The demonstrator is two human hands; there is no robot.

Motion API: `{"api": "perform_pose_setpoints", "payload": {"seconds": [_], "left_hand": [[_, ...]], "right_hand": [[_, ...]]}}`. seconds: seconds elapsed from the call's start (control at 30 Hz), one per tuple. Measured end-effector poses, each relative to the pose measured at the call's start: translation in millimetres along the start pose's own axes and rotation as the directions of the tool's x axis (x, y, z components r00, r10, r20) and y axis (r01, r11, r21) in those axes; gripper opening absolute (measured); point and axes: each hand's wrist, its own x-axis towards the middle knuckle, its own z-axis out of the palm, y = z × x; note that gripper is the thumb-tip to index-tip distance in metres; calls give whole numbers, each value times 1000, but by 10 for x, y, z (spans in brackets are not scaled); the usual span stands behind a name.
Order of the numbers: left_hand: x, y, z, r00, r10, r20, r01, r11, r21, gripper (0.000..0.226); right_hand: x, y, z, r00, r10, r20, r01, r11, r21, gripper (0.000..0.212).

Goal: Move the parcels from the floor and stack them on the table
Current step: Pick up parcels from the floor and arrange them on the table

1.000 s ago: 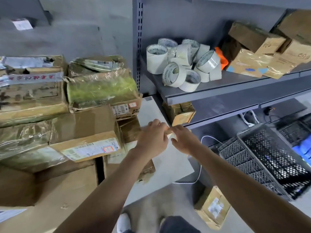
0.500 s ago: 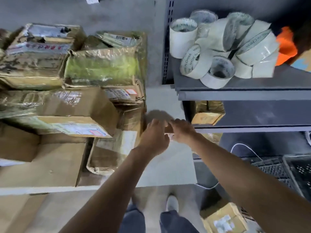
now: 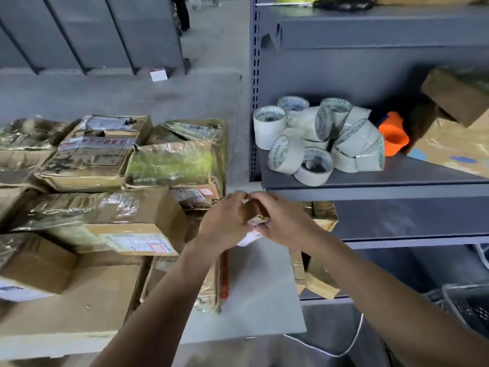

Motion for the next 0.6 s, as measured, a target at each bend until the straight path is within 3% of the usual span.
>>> {"api": "perform_pose_setpoints", "payload": {"seconds": [0.13, 0.33, 0.47, 0.6], "left_hand": [[-42, -34, -385, 993, 69, -95, -66, 997, 41, 28], [-202, -310, -982, 975, 174, -139, -181, 983, -40, 41], [-255, -710, -1305, 933, 259, -252, -246, 966, 81, 36], [-181, -1185, -1333, 895, 417, -157, -367, 890, 272, 32]], "right_hand": [[98, -229, -122, 987, 39, -155, -19, 991, 130, 70], [266, -627, -135, 943, 215, -253, -122, 934, 337, 69], [381, -920, -32, 947, 260, -188, -205, 941, 269, 73], [444, -1151, 145, 952, 279, -123, -262, 956, 135, 79]]}}
